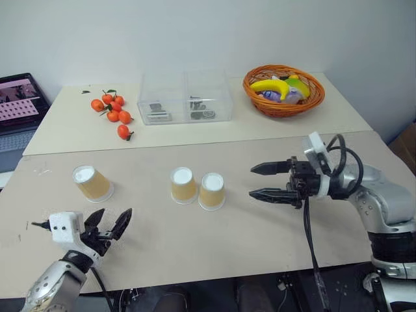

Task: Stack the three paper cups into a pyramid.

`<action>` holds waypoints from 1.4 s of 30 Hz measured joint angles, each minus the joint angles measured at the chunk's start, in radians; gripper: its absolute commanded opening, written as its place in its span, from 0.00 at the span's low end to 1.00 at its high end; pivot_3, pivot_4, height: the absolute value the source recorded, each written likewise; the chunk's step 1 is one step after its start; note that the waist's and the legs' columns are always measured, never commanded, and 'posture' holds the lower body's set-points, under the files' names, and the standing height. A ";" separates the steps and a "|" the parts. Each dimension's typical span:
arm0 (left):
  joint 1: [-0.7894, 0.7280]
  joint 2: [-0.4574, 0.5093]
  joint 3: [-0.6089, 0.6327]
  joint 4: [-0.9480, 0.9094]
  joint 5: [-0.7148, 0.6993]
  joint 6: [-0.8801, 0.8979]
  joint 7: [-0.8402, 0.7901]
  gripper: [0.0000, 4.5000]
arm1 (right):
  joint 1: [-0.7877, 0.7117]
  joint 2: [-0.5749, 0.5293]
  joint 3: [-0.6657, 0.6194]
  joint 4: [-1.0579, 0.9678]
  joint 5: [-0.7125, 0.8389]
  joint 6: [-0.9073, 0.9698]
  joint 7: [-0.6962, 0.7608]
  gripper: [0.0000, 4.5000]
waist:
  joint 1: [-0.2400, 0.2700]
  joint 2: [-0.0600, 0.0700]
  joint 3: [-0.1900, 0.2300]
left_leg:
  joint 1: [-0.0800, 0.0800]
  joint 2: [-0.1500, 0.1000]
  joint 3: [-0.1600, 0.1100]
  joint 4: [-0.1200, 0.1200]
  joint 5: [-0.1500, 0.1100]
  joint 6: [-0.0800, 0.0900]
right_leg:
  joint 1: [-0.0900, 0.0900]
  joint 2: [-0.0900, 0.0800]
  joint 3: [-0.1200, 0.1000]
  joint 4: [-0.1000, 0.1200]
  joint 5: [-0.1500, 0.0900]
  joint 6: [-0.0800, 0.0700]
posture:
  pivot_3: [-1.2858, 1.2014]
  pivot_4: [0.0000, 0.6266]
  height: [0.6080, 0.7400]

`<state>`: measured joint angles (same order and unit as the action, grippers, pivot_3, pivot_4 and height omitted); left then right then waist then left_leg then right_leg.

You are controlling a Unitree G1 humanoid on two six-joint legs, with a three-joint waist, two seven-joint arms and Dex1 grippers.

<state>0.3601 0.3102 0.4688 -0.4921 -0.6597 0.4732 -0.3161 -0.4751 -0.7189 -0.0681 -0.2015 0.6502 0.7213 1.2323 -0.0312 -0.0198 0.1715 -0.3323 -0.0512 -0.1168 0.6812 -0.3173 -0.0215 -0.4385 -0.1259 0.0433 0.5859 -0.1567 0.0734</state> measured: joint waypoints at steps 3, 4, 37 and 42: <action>-0.040 -0.005 0.047 0.057 0.018 -0.024 0.055 1.00 | -0.001 0.008 0.000 -0.007 0.001 0.001 -0.044 1.00 | 0.004 0.000 0.000 | 0.001 0.000 0.000 0.000 0.000 0.000 | 0.000 0.000 0.000 0.001 0.000 0.000 | 0.52 0.24 0.91; -0.058 -0.002 0.070 0.086 0.031 -0.036 0.074 1.00 | -0.001 0.018 0.001 -0.007 0.001 0.001 -0.058 1.00 | 0.005 0.000 0.000 | 0.001 0.000 0.000 0.000 0.000 0.000 | 0.000 0.000 0.000 0.001 0.000 0.000 | 0.52 0.24 0.91; -0.418 0.214 0.027 0.385 0.178 -0.081 -0.012 1.00 | -0.013 0.063 0.045 0.008 -0.006 -0.034 -0.134 1.00 | 0.015 -0.001 -0.001 | 0.000 0.000 0.000 0.001 0.000 -0.001 | -0.001 0.000 0.000 0.001 0.001 -0.001 | 0.52 0.24 0.91; -0.457 0.207 -0.020 0.430 0.204 -0.094 -0.025 1.00 | -0.007 0.063 0.042 0.001 -0.004 -0.034 -0.144 1.00 | 0.015 -0.001 -0.001 | 0.000 0.000 0.000 0.000 0.000 -0.001 | -0.002 0.000 0.000 0.001 0.001 -0.001 | 0.52 0.24 0.91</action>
<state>-0.0974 0.5176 0.4492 -0.0619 -0.4554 0.3794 -0.3406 -0.4825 -0.6562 -0.0259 -0.2003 0.6464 0.6871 1.0888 -0.0159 -0.0210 0.1709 -0.3324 -0.0513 -0.1168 0.6816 -0.3168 -0.0225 -0.4403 -0.1259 0.0429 0.5869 -0.1559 0.0729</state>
